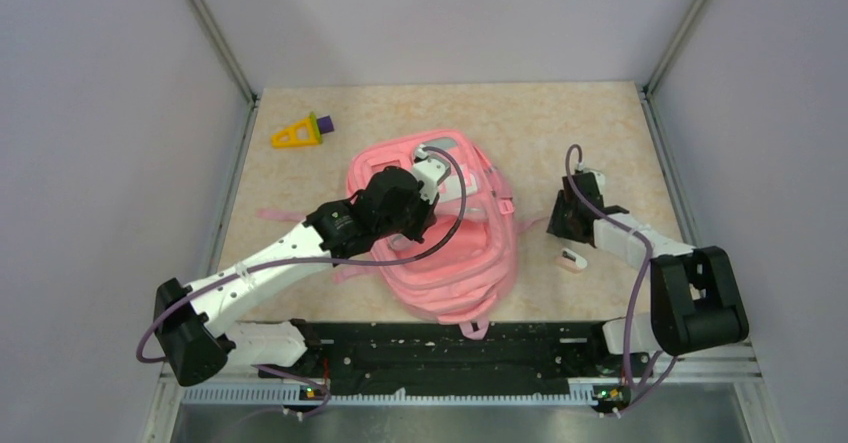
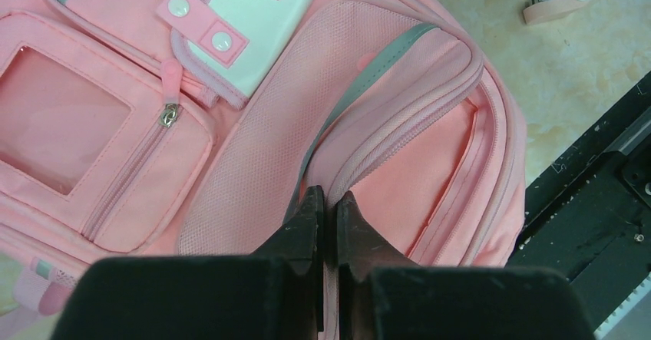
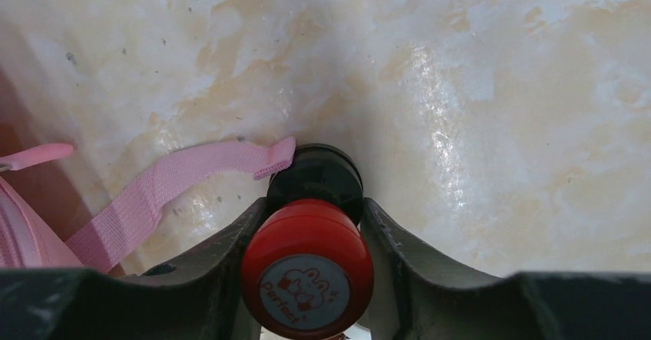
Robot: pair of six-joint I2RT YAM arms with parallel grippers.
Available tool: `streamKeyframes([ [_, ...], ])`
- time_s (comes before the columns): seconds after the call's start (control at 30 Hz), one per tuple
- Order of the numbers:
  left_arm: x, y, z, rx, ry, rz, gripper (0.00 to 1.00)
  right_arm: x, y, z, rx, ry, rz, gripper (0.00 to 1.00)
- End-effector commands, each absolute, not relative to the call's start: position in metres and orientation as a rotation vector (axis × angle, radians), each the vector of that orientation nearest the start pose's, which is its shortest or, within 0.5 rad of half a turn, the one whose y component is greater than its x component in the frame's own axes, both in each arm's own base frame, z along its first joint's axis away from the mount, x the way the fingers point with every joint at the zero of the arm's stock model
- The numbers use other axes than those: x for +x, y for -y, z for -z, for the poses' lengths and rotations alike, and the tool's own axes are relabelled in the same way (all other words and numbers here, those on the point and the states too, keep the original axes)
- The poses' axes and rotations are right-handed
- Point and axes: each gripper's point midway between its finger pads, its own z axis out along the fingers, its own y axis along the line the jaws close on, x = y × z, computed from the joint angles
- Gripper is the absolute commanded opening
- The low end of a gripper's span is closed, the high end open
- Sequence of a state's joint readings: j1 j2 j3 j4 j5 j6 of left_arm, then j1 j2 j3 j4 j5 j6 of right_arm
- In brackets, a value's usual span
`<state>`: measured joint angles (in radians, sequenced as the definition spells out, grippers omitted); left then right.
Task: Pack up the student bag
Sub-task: Pick up the stationery from the center of the board, then place the stationery in the student bag.
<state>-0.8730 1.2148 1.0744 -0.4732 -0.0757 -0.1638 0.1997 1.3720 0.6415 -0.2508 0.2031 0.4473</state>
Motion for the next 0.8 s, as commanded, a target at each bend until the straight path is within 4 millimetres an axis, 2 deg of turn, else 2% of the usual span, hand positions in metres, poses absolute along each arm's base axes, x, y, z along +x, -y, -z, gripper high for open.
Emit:
streamKeyframes([
  [0.0, 0.255, 0.270, -0.254, 0.609, -1.956, 0.517, 0.00, 0.310, -0.042, -0.031, 0.399, -2.452, -0.011, 0.39],
  [0.1, 0.255, 0.269, -0.254, 0.607, -1.955, 0.510, 0.00, 0.310, -0.041, -0.033, 0.402, -2.450, 0.002, 0.30],
  [0.2, 0.257, 0.267, -0.256, 0.597, -1.951, 0.499, 0.00, 0.310, -0.040, -0.044, 0.392, -2.425, -0.001, 0.19],
  [0.3, 0.259, 0.265, -0.257, 0.579, -1.959, 0.524, 0.00, 0.309, -0.045, -0.069, 0.344, -2.387, -0.024, 0.16],
  [0.4, 0.261, 0.265, -0.259, 0.558, -1.967, 0.569, 0.00, 0.304, -0.063, -0.104, 0.247, -2.337, -0.074, 0.14],
  [0.47, 0.262, 0.264, -0.261, 0.550, -1.964, 0.588, 0.00, 0.297, -0.084, -0.131, 0.171, -2.287, -0.136, 0.14],
  [0.6, 0.265, 0.261, -0.267, 0.530, -1.950, 0.627, 0.00, 0.281, -0.141, -0.184, 0.013, -2.139, -0.381, 0.14],
  [0.77, 0.267, 0.259, -0.275, 0.525, -1.929, 0.669, 0.00, 0.256, -0.217, -0.227, -0.169, -1.958, -0.632, 0.12],
])
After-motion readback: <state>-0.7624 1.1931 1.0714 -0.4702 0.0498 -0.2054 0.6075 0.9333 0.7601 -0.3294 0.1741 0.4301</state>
